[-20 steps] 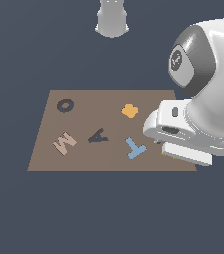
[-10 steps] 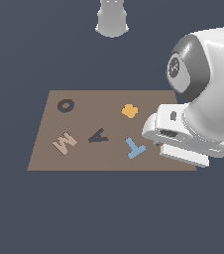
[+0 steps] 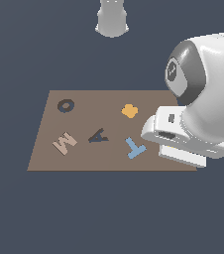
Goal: Insert a designated object into the corresponding slot on a board.
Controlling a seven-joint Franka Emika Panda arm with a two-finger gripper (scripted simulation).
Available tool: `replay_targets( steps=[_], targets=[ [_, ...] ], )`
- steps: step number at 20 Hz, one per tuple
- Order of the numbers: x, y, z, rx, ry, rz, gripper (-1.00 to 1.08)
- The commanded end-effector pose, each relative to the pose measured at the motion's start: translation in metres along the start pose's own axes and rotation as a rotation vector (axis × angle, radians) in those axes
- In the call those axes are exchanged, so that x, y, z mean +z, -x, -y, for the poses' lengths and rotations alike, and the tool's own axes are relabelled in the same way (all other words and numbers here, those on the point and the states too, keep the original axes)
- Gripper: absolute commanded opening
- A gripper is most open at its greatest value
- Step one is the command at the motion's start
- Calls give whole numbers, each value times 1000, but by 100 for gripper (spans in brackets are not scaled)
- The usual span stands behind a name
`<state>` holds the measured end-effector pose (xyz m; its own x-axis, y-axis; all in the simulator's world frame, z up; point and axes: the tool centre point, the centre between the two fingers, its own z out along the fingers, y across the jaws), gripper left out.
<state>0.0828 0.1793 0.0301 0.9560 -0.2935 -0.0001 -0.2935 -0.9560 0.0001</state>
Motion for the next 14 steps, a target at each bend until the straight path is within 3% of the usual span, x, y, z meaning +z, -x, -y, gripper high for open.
replay_targets(
  steps=[1,14],
  targets=[
    [0,0,0,0,0,0,-100],
    [-3,2,-1,-18,0,1,-100]
  ],
)
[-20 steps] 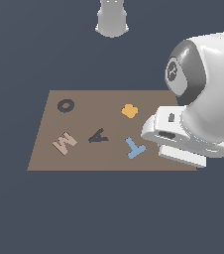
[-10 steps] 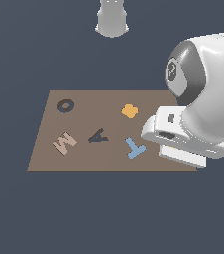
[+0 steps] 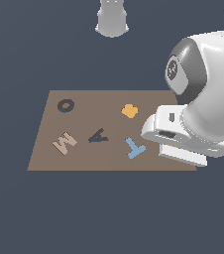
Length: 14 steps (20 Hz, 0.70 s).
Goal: Insert a designated object into the corresponding slot on a board.
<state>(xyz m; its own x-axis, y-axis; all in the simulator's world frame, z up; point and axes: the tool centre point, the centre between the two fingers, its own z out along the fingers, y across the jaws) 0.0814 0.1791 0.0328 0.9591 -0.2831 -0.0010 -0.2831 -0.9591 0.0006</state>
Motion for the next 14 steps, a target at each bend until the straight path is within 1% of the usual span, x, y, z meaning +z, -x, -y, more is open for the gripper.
replay_targets(
  steps=[1,7,14],
  targets=[
    [0,2,-1,-15,0,0,-100],
    [-1,10,-6,-92,0,0,-100],
    [-1,26,-18,-247,0,0,-100]
  ],
)
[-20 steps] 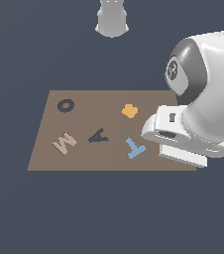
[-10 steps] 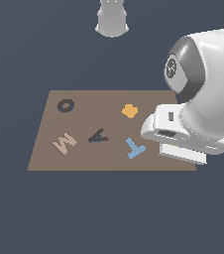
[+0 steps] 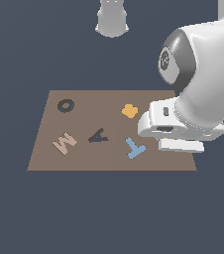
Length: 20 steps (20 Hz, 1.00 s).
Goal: Insert a designated object into the corresponding slot on a board.
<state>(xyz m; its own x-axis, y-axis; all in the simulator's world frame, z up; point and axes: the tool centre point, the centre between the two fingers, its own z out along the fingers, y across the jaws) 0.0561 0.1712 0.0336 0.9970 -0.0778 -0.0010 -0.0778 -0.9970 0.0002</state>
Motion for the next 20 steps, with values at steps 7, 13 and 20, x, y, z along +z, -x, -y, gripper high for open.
replay_targets(
  steps=[7,13,20],
  targets=[
    [-1,26,-19,-257,0,-1,-100],
    [-2,45,-40,-479,0,-1,-100],
    [-3,59,-69,-730,0,-1,-100]
  ],
)
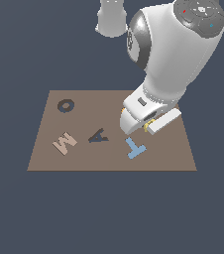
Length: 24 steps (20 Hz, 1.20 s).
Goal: Insert a designated object into the corresponding slot on a board.
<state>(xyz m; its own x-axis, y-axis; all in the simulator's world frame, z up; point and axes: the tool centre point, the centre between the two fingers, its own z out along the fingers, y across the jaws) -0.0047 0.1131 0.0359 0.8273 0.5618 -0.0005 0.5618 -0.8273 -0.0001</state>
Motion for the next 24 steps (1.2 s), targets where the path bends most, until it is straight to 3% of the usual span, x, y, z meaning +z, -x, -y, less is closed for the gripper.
replay_targets(
  steps=[1,13,24],
  targets=[
    [0,10,-6,-90,0,0,-100],
    [-2,45,-44,-496,1,0,-100],
    [-3,61,-89,-856,1,0,-100]
  ],
)
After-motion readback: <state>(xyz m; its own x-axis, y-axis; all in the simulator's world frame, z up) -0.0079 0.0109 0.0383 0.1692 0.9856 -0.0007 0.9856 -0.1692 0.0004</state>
